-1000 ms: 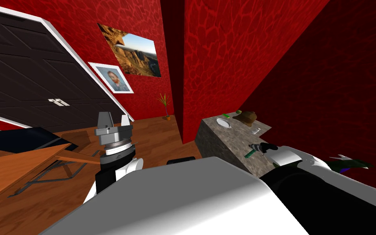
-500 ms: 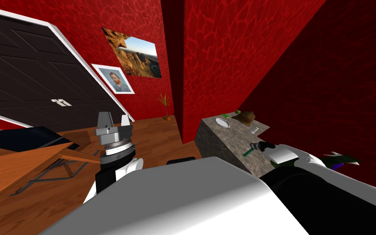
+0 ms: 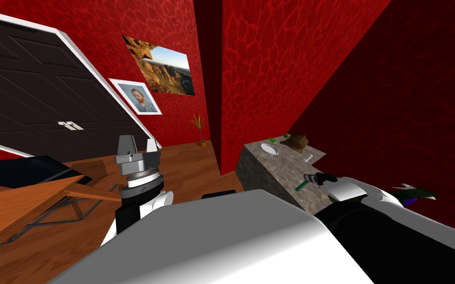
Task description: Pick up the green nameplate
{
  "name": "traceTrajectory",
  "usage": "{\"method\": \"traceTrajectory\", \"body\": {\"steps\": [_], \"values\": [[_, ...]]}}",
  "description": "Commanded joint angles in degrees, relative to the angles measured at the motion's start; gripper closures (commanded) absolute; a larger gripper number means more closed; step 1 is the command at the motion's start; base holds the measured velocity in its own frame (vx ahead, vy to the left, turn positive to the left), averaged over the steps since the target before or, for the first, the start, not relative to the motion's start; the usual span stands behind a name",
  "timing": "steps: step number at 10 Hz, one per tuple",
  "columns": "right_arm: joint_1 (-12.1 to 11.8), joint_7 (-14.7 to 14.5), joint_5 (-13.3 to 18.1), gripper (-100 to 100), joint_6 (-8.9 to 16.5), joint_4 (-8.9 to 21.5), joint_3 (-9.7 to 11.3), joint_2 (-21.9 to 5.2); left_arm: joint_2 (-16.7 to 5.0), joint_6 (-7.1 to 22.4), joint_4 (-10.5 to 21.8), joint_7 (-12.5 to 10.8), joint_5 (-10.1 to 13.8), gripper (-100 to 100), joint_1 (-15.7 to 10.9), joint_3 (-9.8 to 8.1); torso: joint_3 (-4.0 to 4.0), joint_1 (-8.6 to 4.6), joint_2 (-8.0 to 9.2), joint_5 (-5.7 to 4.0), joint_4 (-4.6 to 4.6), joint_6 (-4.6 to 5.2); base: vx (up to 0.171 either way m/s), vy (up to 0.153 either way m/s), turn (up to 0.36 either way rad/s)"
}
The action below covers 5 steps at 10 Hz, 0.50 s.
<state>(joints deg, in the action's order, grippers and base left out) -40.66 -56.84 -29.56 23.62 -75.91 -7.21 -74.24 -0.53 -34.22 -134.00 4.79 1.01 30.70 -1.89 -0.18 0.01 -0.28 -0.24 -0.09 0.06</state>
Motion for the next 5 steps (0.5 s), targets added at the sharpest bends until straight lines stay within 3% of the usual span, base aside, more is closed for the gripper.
{"method": "traceTrajectory", "body": {"steps": [1,4,5], "values": [[-2.86,-1.4,-1.11,100,-2.08,-0.2,-1.6,0.65,0.0,0.0,0.0,0.0,0.0,0,0.0,0.0,0.0,0.0,0.0,0.0,0.0,0.0,0.114,0.027,-0.028],[-7.72,-3.49,-2.51,100,-4.99,-0.93,-4.61,1.83,0.0,0.0,0.0,0.0,0.0,0,0.0,0.0,0.0,0.0,0.03,-0.08,-0.01,-0.04,0.085,0.025,-0.031],[-7.88,-3.49,-2.51,100,-4.99,-0.93,-4.61,1.83,0.0,0.0,0.0,0.0,0.0,0,0.0,0.0,0.03,-0.01,0.07,-0.1,0.0,-0.03,0.051,0.012,-0.016]]}}
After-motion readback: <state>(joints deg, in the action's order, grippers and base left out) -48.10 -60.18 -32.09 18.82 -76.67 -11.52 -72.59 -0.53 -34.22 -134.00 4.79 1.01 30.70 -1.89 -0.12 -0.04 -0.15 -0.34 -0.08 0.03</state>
